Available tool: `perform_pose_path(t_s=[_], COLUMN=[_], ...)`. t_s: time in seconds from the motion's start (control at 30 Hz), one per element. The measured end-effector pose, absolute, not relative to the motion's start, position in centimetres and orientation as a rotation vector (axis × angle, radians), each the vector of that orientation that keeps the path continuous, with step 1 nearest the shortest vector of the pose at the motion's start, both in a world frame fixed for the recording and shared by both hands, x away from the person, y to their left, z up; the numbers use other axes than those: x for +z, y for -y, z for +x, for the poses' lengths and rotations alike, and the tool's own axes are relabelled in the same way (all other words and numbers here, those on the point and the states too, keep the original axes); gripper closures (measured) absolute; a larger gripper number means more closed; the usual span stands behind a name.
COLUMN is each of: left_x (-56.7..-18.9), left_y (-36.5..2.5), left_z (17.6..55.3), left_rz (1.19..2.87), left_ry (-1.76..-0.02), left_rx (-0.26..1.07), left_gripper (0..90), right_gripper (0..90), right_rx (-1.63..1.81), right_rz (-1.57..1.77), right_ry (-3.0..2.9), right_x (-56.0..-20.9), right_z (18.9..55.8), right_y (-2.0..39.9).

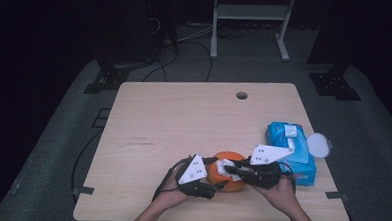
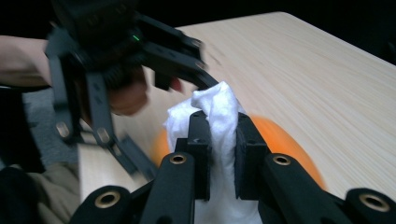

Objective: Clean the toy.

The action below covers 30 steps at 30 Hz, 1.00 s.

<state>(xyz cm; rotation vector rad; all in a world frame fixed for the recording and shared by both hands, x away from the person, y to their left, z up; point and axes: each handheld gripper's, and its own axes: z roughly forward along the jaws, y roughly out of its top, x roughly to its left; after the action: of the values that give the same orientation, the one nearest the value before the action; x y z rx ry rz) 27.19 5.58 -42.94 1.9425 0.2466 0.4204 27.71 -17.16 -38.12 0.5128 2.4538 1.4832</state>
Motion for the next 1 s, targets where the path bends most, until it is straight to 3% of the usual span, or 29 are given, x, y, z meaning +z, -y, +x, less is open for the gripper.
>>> perform_pose_path(t_s=[0.33,0.53,0.7,0.8,0.93,1.0], left_x=[-43.8,-43.7,-43.6,-43.7,-43.8,-43.6], left_y=[-7.6,-7.2,-6.6,-6.9,-7.4,-7.5], left_z=[28.5,29.2,28.1,28.2,28.3,28.8], left_rz=[1.947,1.889,1.933,1.941,1.931,1.874], left_ry=[-0.313,-0.448,-0.348,-0.335,-0.342,-0.4], left_rx=[0.37,0.225,0.323,0.317,0.273,0.222], left_gripper=[28.8,14.0,22.6,25.2,24.1,17.4], right_gripper=[78.8,78.8,78.8,78.8,78.9,78.9], right_rx=[1.455,1.481,1.48,1.478,1.448,1.45], right_rz=[0.661,0.657,0.542,0.548,0.637,0.676], right_ry=[-2.43,-2.436,-2.469,-2.47,-2.441,-2.438], right_x=[-39.4,-39.3,-38.9,-39.0,-39.5,-39.8], right_z=[29.3,29.1,28.1,28.4,29.2,29.4], right_y=[20.2,19.6,17.0,17.3,19.3,20.0])
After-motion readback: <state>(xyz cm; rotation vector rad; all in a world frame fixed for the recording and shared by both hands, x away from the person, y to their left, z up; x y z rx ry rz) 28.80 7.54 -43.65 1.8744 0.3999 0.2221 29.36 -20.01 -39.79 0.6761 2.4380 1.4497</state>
